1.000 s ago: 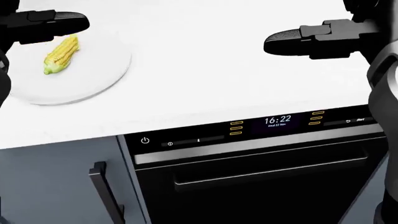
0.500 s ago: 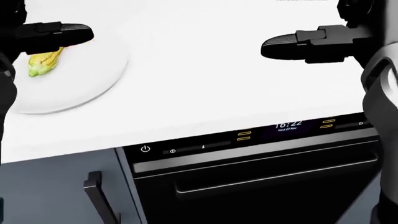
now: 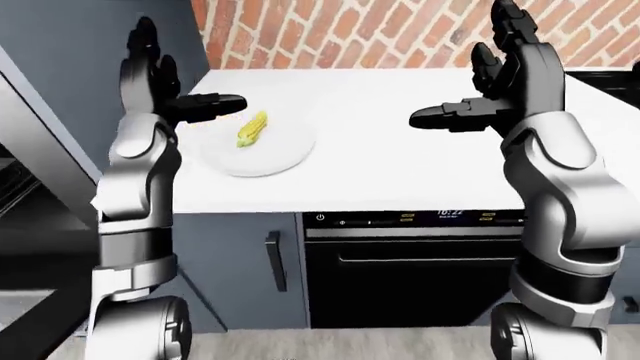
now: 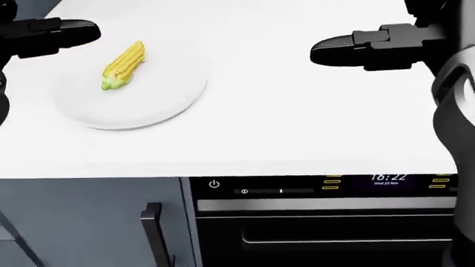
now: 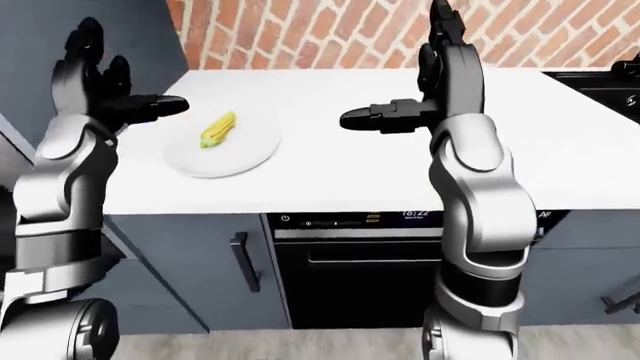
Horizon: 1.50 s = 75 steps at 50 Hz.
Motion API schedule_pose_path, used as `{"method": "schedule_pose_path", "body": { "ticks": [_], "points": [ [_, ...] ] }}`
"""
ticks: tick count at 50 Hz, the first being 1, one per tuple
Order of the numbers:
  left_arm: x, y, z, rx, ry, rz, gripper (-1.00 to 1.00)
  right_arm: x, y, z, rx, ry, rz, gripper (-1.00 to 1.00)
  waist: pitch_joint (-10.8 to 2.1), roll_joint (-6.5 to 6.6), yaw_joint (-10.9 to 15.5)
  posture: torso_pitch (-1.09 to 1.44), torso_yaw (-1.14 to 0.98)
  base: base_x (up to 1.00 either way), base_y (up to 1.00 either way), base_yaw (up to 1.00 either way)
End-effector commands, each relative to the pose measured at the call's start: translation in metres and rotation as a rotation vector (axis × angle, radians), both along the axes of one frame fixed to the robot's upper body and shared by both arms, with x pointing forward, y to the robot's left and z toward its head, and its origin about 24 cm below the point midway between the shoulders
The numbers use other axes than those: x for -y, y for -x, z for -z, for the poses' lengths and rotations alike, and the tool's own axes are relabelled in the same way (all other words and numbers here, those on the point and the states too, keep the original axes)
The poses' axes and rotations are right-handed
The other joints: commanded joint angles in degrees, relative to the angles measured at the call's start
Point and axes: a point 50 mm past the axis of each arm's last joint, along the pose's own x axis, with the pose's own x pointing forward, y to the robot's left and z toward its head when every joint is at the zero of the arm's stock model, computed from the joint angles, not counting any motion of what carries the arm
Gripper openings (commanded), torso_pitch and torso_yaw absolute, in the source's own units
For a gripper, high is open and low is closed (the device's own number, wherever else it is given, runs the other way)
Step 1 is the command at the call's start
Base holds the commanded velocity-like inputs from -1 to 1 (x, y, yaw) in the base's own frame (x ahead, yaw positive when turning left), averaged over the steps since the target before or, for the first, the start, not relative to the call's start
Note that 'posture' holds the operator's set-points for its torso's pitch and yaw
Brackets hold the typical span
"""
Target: Place the corn on the rack of the oven.
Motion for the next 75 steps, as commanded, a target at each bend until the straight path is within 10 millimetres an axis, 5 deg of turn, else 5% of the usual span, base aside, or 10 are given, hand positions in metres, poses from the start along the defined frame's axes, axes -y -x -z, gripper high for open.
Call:
{"method": "schedule_pose_path", "body": {
  "ticks": [1, 23, 32, 41, 44, 51, 55, 58, 66, 75],
  "points": [
    [0.005, 0.004, -0.022, 0.093, -0.016, 0.016, 1.00, 0.003, 0.006, -0.017, 0.087, 0.006, 0.014, 1.00, -1.14, 0.20, -0.3, 0.00, 0.00, 0.00, 0.00, 1.00],
    [0.005, -0.001, -0.013, 0.084, -0.034, 0.036, 1.00, 0.000, 0.011, -0.024, 0.126, -0.004, -0.023, 1.00, -2.37, 2.27, -2.3, 0.00, 0.00, 0.02, 0.00, 0.06],
    [0.005, -0.001, -0.012, 0.084, -0.034, 0.037, 1.00, -0.001, 0.011, -0.023, 0.122, 0.000, -0.026, 1.00, -0.74, -1.82, -1.8, 0.00, 0.00, 0.38, 0.00, 0.00],
    [0.005, 0.000, -0.013, 0.084, -0.036, 0.037, 1.00, 0.000, 0.010, -0.022, 0.113, 0.001, -0.017, 1.00, 0.27, 1.00, -2.8, 0.00, 0.00, 0.35, 0.00, 0.00],
    [0.006, 0.000, -0.012, 0.084, -0.036, 0.039, 1.00, -0.001, 0.011, -0.024, 0.123, 0.001, -0.017, 1.00, -1.79, 3.62, -3.2, 0.00, 0.00, 0.00, 0.00, 0.00],
    [0.006, 0.000, -0.012, 0.084, -0.036, 0.040, 1.00, -0.001, 0.012, -0.024, 0.123, -0.002, -0.022, 1.00, -1.76, -2.05, -0.8, 0.00, 0.00, 0.00, 0.61, 0.00],
    [0.006, -0.001, -0.011, 0.081, -0.036, 0.038, 1.00, 0.000, 0.011, -0.022, 0.120, 0.001, -0.024, 1.00, -2.03, 0.17, -0.3, 0.00, 0.00, 0.00, 0.61, 0.00],
    [0.006, -0.001, -0.011, 0.082, -0.036, 0.039, 1.00, 0.000, 0.011, -0.023, 0.121, 0.001, -0.023, 1.00, -2.79, 7.89, -0.8, 0.00, 0.00, 0.00, 0.04, 0.00],
    [0.006, 0.000, -0.013, 0.084, -0.036, 0.040, 1.00, -0.001, 0.011, -0.022, 0.116, 0.009, -0.023, 1.00, 0.41, 3.03, -2.3, 0.00, 0.00, 0.00, 0.03, 0.00],
    [0.007, 0.000, -0.012, 0.081, -0.039, 0.042, 1.00, -0.003, 0.010, -0.022, 0.105, 0.006, -0.029, 1.00, -2.45, 0.53, -2.6, 0.00, 0.00, -0.05, 0.03, 0.00]
  ]
}}
